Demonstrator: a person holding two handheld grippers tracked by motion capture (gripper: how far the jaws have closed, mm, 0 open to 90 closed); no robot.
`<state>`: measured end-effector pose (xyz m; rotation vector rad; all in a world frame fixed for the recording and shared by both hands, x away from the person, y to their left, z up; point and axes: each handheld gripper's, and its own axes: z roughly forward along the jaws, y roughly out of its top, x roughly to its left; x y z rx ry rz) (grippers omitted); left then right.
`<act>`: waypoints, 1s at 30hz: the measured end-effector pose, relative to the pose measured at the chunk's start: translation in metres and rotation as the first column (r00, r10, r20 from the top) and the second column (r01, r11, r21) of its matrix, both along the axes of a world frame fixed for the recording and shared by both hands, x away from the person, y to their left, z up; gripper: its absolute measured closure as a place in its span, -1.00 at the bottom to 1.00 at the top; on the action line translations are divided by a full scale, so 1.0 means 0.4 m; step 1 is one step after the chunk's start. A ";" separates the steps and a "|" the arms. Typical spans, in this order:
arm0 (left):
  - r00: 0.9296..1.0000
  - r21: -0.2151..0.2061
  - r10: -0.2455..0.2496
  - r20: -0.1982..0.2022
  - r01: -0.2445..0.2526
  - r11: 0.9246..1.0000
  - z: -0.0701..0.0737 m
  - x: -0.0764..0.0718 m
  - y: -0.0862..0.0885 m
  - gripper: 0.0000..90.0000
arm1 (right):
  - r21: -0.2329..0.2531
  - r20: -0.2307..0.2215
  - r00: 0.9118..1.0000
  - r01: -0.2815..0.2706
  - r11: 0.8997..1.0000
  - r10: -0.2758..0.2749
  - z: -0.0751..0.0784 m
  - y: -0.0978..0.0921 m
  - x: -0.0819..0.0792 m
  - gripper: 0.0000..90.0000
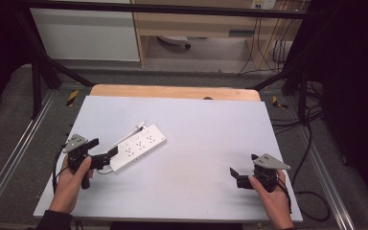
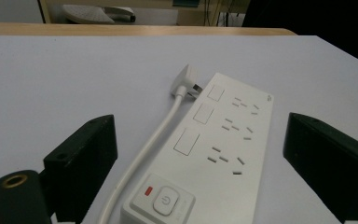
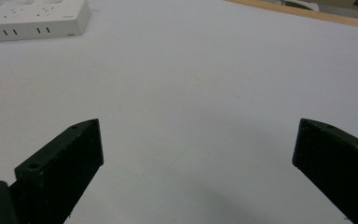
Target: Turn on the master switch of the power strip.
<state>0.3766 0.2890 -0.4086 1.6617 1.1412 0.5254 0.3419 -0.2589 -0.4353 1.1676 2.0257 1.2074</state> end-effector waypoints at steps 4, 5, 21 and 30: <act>1.000 -0.008 -0.007 0.007 0.007 1.000 0.010 -0.011 0.003 -0.79 | -0.002 -0.003 1.000 0.005 1.000 -0.005 0.000 -0.001 0.000 -0.95; 1.000 -0.011 -0.007 0.008 0.007 1.000 0.011 -0.013 0.005 -0.79 | -0.002 -0.002 1.000 0.004 1.000 -0.004 -0.001 -0.002 0.000 -0.95; 1.000 0.000 -0.019 0.022 0.019 1.000 0.029 -0.063 0.032 -0.84 | 0.008 -0.001 1.000 0.006 1.000 -0.006 0.001 -0.004 0.000 -0.95; 1.000 -0.015 -0.006 0.029 0.007 1.000 0.032 -0.084 0.060 -0.85 | 0.006 -0.001 1.000 0.005 1.000 -0.005 0.000 -0.003 0.001 -0.95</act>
